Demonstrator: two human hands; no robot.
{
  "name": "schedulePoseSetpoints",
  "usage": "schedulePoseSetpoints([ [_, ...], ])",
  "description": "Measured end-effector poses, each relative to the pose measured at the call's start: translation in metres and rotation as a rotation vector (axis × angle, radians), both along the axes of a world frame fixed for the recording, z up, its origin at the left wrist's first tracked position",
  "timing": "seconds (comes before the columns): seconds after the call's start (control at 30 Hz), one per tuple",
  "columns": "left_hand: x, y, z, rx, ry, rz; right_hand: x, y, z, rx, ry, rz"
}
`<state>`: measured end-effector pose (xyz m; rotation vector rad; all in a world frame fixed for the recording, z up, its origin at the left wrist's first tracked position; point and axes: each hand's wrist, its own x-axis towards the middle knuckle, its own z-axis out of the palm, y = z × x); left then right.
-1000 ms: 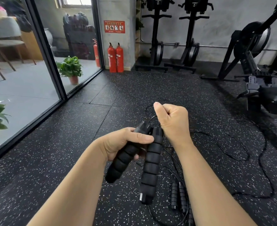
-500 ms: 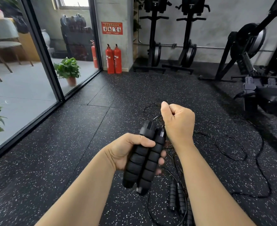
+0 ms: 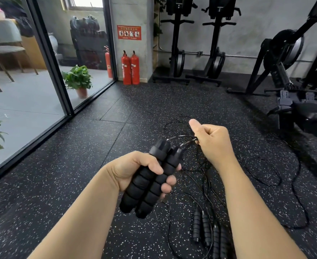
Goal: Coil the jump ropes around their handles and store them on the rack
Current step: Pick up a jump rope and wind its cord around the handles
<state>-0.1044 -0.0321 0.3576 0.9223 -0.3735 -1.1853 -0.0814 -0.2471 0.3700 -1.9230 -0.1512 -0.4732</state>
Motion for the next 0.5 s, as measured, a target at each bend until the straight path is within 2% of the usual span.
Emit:
schedulePoseSetpoints([
  [0.1, 0.003, 0.014, 0.003, -0.114, 0.023, 0.084, 0.002, -0.013, 0.001, 0.212, 0.112, 0.112],
  [0.17, 0.004, 0.02, 0.005, -0.162, 0.035, 0.126, 0.004, -0.016, -0.001, 0.231, 0.134, 0.132],
  [0.37, 0.002, 0.012, 0.013, -0.137, 0.035, 0.248, 0.005, -0.007, -0.01, 0.02, 0.12, -0.046],
  [0.5, -0.002, -0.008, 0.016, 0.086, -0.118, 0.496, 0.005, 0.002, -0.012, -0.232, 0.234, -0.092],
])
